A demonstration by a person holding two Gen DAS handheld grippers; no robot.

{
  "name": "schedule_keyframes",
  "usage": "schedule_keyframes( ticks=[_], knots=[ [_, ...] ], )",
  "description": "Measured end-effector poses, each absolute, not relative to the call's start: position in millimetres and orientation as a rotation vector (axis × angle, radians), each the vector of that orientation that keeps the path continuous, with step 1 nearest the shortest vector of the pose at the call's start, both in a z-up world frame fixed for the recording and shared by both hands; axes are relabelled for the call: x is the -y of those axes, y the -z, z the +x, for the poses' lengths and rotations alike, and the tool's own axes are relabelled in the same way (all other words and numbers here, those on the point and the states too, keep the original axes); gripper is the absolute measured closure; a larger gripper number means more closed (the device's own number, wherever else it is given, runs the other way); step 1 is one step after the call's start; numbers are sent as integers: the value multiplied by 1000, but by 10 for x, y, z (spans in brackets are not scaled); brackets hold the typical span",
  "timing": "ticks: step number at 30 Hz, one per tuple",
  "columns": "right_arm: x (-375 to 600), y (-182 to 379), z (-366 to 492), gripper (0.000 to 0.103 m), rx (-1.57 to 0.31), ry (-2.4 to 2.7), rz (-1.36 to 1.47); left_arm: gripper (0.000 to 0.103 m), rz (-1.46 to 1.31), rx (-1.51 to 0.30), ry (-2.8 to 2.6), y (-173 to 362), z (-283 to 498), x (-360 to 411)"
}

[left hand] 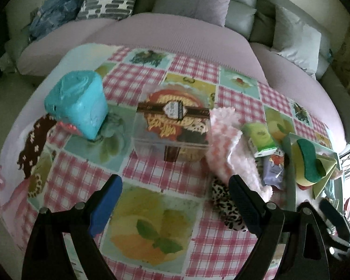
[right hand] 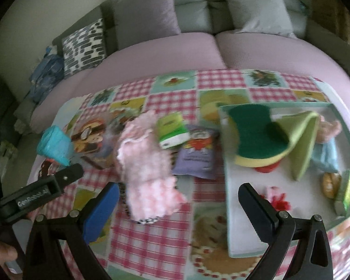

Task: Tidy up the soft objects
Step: 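Move both tools back from the tray to the pink fluffy towel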

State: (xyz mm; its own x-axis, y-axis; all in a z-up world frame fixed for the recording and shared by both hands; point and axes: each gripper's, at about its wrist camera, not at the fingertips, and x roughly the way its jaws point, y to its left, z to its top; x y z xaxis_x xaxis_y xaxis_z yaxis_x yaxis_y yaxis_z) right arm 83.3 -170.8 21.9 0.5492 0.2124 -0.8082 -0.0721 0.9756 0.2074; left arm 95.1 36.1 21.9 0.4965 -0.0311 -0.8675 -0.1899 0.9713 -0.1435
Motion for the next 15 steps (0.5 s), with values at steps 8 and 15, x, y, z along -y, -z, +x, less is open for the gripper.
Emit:
schedule_keyframes(
  ticks=[8,15],
  knots=[
    [1392,27,1027,0,-1052,-236,115,10,-292,-1122,-118,14,996,-507],
    [1281,178,1184,0,-1089,-243,90,10,-324,-1192,-140,224,1063,-628]
  ],
)
